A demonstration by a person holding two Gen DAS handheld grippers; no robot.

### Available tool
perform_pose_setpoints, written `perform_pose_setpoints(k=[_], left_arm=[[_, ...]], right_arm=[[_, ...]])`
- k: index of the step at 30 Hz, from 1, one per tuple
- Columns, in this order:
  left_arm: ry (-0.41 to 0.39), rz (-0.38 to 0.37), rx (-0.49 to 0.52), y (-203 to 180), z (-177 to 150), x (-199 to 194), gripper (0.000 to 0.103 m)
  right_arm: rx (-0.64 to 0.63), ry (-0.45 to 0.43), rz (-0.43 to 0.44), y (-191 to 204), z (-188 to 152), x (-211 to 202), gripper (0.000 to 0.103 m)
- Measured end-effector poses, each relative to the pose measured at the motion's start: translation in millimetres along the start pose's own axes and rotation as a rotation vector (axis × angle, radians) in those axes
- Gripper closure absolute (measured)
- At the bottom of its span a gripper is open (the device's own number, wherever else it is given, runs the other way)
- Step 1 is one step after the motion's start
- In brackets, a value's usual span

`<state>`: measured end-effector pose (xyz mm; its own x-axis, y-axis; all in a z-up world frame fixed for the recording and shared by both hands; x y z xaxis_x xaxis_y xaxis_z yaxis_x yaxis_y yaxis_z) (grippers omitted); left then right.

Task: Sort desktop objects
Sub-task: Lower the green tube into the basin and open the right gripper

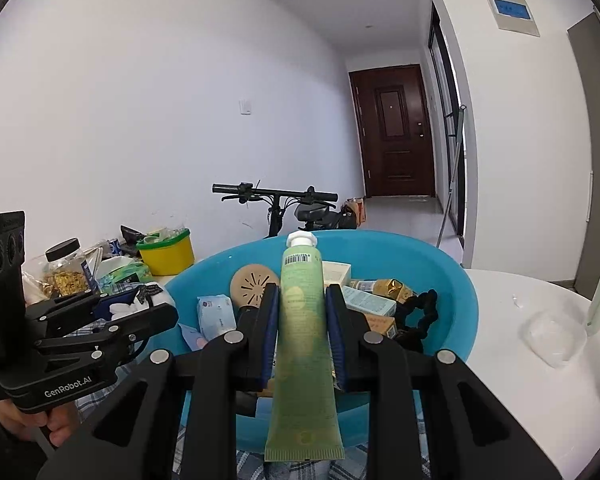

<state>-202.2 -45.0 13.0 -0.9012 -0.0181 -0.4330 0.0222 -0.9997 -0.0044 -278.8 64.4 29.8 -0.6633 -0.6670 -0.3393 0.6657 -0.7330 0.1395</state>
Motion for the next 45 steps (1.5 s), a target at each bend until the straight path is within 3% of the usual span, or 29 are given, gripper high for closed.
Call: perform_pose_setpoints(k=[31,32,33,34,38,45], left_arm=[[-0.005,0.002,-0.009,0.8,0.6,-0.7,0.064],[-0.006,0.003,-0.011,0.9,0.7,-1.1,0.064],[-0.004,0.004,-0.010,0.4,0.5,-0.9,0.064],[-0.003,0.005,-0.010,0.8,0.5,-0.8,0.064],[-0.004,0.003,-0.014,-0.5,0.6,-1.2,0.064],[-0.005,0.004,-0.022,3.6,0.3,0.3,0.064]], right_arm=[[-0.049,0.004,0.032,17.4,1.8,6.2,0.080],[-0.052,0.009,0.008,15.8,0.9,8.2,0.062],[-0.051,0.024,-0.018,12.6,-1.1,10.6,0.012],[-0.044,0.023,-0.057,7.4,-2.3,10.3,0.002],[-0.030,-0.033,-0.070,1.9,3.4,-0.6,0.001],[0.011,-0.021,-0.064,-3.2,2.7,-0.8,0.001]])
Point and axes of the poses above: each gripper's, at about its wrist camera, not at the fingertips, and x roughly the way its jaws point, y to its left, z to its top, the point moved 9 cm from there along x, roughly the way its jaws point, and after that the axes turned 2 degrees about y, right-handed, at the moved point
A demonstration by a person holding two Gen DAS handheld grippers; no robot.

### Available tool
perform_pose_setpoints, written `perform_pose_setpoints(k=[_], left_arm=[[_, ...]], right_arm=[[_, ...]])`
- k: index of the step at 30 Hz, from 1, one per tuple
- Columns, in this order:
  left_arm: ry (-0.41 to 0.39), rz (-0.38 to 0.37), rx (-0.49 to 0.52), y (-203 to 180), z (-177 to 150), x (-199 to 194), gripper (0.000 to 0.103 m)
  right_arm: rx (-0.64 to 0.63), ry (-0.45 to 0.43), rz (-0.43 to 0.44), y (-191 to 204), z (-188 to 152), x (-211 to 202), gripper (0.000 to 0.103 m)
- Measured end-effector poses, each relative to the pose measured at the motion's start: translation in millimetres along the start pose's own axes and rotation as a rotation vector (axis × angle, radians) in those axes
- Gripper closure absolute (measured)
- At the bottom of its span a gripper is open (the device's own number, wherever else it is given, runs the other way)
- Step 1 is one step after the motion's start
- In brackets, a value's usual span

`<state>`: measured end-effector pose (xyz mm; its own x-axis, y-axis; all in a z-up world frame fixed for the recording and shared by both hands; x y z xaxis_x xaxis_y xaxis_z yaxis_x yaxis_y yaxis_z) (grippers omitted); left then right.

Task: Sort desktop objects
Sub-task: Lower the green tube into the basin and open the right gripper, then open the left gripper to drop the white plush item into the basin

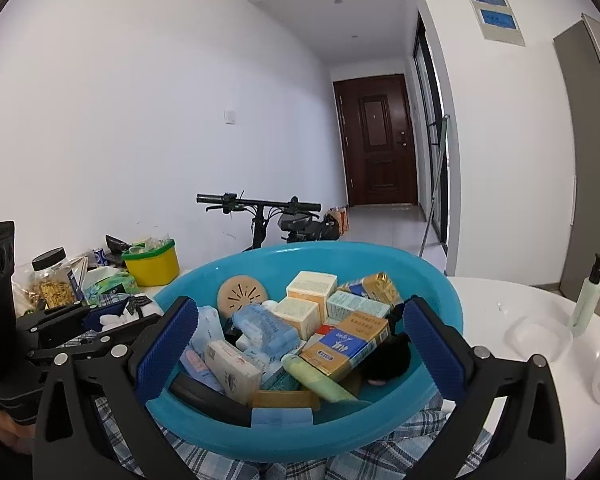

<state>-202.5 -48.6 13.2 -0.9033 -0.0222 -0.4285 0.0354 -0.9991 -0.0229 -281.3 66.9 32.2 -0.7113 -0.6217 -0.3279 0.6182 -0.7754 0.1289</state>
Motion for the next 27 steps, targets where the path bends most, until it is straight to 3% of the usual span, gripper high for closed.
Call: perform_pose_setpoints(k=[27], left_arm=[[-0.005,0.007,-0.017,3.9,3.2,-4.4,0.063]], right_arm=[[-0.005,0.040,0.013,-1.8,-7.3,1.0,0.001]])
Point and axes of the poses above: each gripper's, at about its wrist camera, not at the fingertips, and x roughly the way its jaws point, y to its left, z to its top, the point moved 9 cm from there along x, roughly the way its jaws point, and after that the axes turned 2 degrees about y, right-handed, at the moved point
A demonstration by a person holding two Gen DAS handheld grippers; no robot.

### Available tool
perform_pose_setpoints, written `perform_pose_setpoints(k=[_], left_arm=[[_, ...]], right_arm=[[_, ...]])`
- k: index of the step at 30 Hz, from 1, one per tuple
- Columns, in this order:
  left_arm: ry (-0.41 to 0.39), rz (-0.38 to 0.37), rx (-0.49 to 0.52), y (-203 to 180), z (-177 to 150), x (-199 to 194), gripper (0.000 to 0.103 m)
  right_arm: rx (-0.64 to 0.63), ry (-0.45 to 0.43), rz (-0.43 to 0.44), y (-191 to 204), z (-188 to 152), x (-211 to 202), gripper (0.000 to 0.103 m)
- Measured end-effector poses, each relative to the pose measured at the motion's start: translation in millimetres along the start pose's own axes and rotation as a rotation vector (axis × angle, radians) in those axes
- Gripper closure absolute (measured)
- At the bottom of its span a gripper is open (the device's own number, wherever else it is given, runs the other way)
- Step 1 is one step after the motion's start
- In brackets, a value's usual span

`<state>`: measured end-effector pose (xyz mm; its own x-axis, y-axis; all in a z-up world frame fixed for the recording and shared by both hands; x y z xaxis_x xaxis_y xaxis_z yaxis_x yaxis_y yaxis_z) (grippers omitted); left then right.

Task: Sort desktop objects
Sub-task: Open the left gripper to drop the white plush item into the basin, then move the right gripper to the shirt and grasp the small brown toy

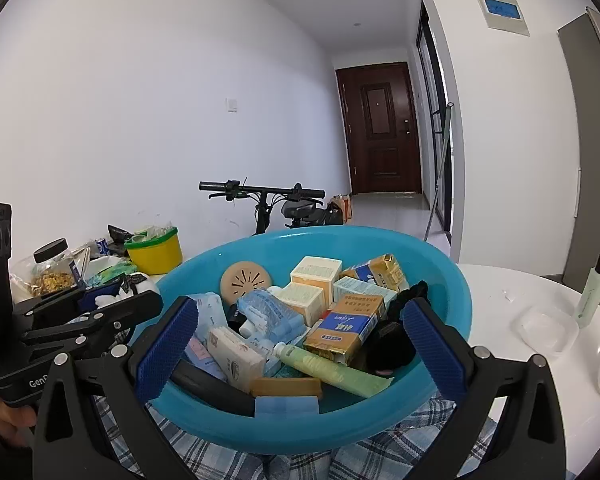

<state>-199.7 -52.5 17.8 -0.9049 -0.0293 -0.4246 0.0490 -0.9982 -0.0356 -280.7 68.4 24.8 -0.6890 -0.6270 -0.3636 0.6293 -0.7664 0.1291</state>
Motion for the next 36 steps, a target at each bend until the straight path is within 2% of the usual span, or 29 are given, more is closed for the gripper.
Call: perform_pose_setpoints(k=[9,11,12,13,14,15,21,36], left_arm=[[0.006,-0.002,0.001,-0.2,-0.5,-0.2,0.063],[0.008,-0.022,0.002,-1.8,0.1,0.8,0.063],[0.005,-0.020,0.000,-1.4,0.2,1.5,0.042],[0.005,0.016,-0.002,0.9,-0.5,2.5,0.024],[-0.001,0.088,-0.002,7.3,-0.3,2.9,0.003],[-0.014,0.142,0.007,12.5,0.9,2.1,0.000],[-0.003,0.110,0.001,13.7,0.1,3.1,0.000],[0.028,0.098,-0.013,14.2,-4.6,6.1,0.000]], right_arm=[[0.002,0.011,0.004,-0.2,-1.7,1.3,0.001],[0.004,0.011,0.005,-0.1,-1.8,1.2,0.001],[0.004,0.011,0.007,-0.1,-1.9,1.1,0.001],[0.004,0.013,0.007,-0.1,-2.1,1.1,0.001],[0.006,0.009,0.015,-0.2,-1.9,0.5,0.000],[0.012,0.008,0.013,-1.0,-1.6,0.1,0.000],[0.020,0.014,0.008,-3.2,-2.3,0.8,0.000],[0.020,0.018,0.011,-2.9,-3.5,1.1,0.000]])
Point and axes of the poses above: each gripper's, at about its wrist camera, not at the fingertips, and x roughly the way its jaws point, y to its left, z to its top, the point moved 9 cm from there along x, roughly the way its jaws point, and after that the axes turned 2 degrees about y, right-handed, at the moved point
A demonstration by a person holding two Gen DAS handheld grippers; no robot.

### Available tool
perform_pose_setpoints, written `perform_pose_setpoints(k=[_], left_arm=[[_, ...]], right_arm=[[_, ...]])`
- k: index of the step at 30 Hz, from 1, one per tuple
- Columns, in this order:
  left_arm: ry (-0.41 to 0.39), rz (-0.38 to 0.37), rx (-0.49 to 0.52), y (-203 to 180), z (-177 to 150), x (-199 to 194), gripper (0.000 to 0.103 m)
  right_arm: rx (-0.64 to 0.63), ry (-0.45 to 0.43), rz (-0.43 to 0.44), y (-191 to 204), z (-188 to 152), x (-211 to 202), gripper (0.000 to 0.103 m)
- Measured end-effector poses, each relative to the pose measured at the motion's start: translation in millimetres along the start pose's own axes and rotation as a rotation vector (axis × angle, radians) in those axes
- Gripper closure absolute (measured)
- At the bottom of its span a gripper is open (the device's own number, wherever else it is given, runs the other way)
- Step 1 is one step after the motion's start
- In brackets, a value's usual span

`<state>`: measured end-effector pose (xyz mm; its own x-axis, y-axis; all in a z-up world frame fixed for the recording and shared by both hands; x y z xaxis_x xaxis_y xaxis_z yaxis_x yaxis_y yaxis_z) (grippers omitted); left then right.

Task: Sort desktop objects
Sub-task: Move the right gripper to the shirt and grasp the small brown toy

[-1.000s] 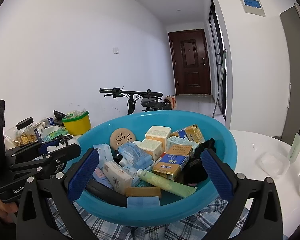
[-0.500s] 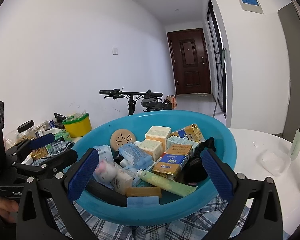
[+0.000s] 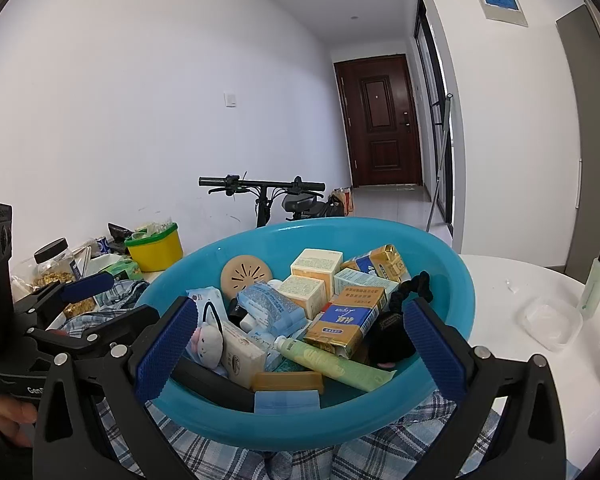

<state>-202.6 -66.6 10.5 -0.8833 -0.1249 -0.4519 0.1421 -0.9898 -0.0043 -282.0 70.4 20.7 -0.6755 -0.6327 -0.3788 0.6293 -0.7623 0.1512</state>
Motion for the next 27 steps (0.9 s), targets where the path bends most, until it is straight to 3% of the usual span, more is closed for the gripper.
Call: perform_pose_setpoints(k=[15,20,27], left_arm=[[-0.003,-0.010,-0.007,0.0,1.7,-5.5,0.000],[-0.003,-0.029,-0.004,-3.5,2.9,-8.5,0.000],[-0.012,-0.043,0.005,-5.8,3.4,-13.2,0.000]], right_arm=[[-0.035,-0.017,0.020,5.4,5.6,-6.5,0.000],[0.057,0.049,0.100,3.5,-6.7,-7.8,0.000],[-0.076,0.168,0.103,15.8,-58.7,-49.2,0.000]])
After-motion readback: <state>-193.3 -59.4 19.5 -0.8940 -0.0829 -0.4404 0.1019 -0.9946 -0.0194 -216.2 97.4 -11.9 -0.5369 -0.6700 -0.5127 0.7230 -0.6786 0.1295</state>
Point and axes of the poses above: each gripper's, at about its wrist camera, not at the fingertips, and x roughly the way its jaws point, y to its left, z to its top, the point moved 9 cm from there along x, roughly the way its jaws point, and after that the axes turned 2 degrees about y, right-handed, at the moved point
